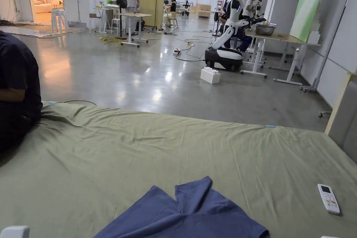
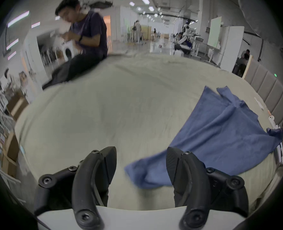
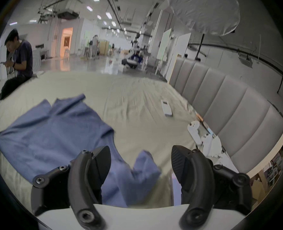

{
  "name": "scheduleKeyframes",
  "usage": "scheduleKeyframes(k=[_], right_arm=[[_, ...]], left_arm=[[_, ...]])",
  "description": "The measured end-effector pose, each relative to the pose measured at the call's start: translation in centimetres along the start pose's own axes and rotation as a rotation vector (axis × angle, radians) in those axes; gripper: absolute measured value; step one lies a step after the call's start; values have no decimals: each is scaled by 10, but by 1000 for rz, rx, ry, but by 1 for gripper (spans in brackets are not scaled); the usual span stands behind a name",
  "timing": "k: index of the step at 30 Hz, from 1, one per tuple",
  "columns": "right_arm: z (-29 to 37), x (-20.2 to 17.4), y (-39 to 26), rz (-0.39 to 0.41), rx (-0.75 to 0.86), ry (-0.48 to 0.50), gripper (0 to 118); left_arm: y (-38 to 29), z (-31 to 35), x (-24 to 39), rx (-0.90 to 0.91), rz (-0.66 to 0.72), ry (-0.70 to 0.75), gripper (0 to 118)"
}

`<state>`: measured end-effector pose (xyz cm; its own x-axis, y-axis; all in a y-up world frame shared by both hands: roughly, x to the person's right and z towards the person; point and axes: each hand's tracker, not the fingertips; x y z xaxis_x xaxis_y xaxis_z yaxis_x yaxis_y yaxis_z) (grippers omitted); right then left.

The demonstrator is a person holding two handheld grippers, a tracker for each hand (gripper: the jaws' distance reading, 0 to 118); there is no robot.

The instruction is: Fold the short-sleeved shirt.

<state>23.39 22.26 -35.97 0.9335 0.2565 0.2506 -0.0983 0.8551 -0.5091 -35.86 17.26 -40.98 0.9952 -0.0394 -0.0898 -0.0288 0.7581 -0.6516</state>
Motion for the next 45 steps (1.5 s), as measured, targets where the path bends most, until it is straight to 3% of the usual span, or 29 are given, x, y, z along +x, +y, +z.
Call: scheduleKeyframes(k=[4, 9, 12, 15, 16, 18, 20, 29, 34, 39, 45], right_arm=[[17, -21, 28, -68, 124, 42, 79], [34, -51, 49, -92, 272, 59, 75], [45, -68, 58, -89, 343, 76, 42], [53, -81, 62, -75, 377, 97, 24], [56, -84, 62, -91, 378, 111, 12], [61, -91, 63, -95, 389, 116, 6], [65, -95, 63, -96, 402, 121, 1], [66, -94, 64, -140, 427, 120, 1], [64, -97, 65, -105, 417, 129, 1], [61, -103, 64, -44, 417, 137, 0], [49, -114, 60, -38, 364, 165, 0]], left_arm=[[30, 28, 35, 161, -15, -52, 63], [56, 58, 85, 359, -20, -80, 63], [63, 71, 111, 447, -33, -109, 57], [66, 79, 132, 509, -55, -101, 17], [66, 83, 138, 523, -55, -111, 14], [66, 89, 146, 553, -51, -133, 5], [66, 94, 154, 567, -57, -119, 4], [72, 91, 152, 560, -22, -128, 1], [71, 92, 133, 514, -15, -133, 1], [56, 87, 88, 405, -22, -92, 1], [33, 60, 9, 164, 78, -124, 1]])
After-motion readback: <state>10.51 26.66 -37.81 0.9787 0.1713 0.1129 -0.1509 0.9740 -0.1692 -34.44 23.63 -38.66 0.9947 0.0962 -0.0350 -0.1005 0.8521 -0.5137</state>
